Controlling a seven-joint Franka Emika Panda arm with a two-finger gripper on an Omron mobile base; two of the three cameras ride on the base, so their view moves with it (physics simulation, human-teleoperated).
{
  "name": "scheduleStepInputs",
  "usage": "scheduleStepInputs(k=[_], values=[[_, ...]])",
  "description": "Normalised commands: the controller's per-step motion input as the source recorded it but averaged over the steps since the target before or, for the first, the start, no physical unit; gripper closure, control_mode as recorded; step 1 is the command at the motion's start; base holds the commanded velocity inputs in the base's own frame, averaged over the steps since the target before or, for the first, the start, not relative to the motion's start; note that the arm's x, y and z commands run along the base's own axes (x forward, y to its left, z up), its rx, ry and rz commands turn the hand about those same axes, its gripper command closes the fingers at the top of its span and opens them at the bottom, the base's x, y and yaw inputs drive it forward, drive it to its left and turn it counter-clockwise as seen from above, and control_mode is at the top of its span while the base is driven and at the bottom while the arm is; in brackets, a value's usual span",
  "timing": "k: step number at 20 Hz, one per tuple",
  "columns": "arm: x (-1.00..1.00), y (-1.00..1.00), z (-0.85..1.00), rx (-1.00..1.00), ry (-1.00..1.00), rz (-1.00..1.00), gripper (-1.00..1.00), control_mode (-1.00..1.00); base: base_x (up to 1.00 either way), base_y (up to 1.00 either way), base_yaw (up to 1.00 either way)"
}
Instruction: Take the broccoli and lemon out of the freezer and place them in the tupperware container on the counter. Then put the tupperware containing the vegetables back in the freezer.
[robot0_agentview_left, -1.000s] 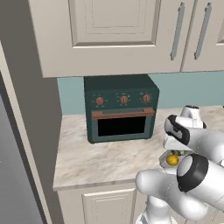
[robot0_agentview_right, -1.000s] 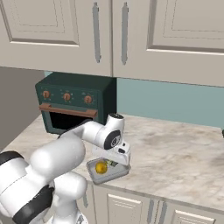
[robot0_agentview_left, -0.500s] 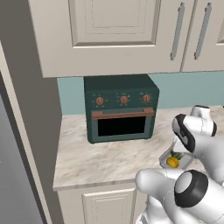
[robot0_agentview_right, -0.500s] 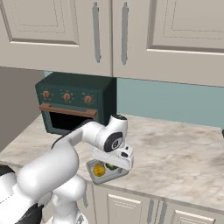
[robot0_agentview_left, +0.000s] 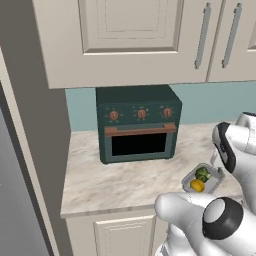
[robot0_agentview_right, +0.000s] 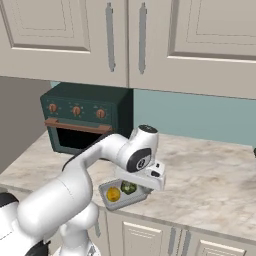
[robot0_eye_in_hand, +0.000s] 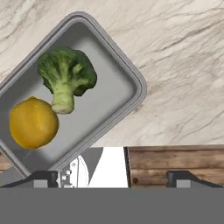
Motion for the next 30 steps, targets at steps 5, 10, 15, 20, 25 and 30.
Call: scheduleStepInputs(k=[5, 10, 15, 20, 25, 30], values=[[0.21, -0.16, -0.03, 0.00, -0.10, 0.15, -1.00, -1.00, 0.00, 0.00, 0.00], [0.20, -0.12, -0.12, 0.00, -0.18, 0.22, -1.00, -1.00, 0.00, 0.00, 0.00], [0.03, -0.13, -0.23, 0.00, -0.16, 0.22, -1.00, -1.00, 0.00, 0.00, 0.00], [0.25, -0.01, -0.14, 0.00, -0.04, 0.16, -1.00, -1.00, 0.00, 0.00, 0.00], [0.50, 0.00, -0.01, 0.00, 0.00, 0.10, -1.00, -1.00, 0.00, 0.00, 0.00], [0.34, -0.04, -0.19, 0.00, 0.07, 0.07, -1.00, -1.00, 0.00, 0.00, 0.00]])
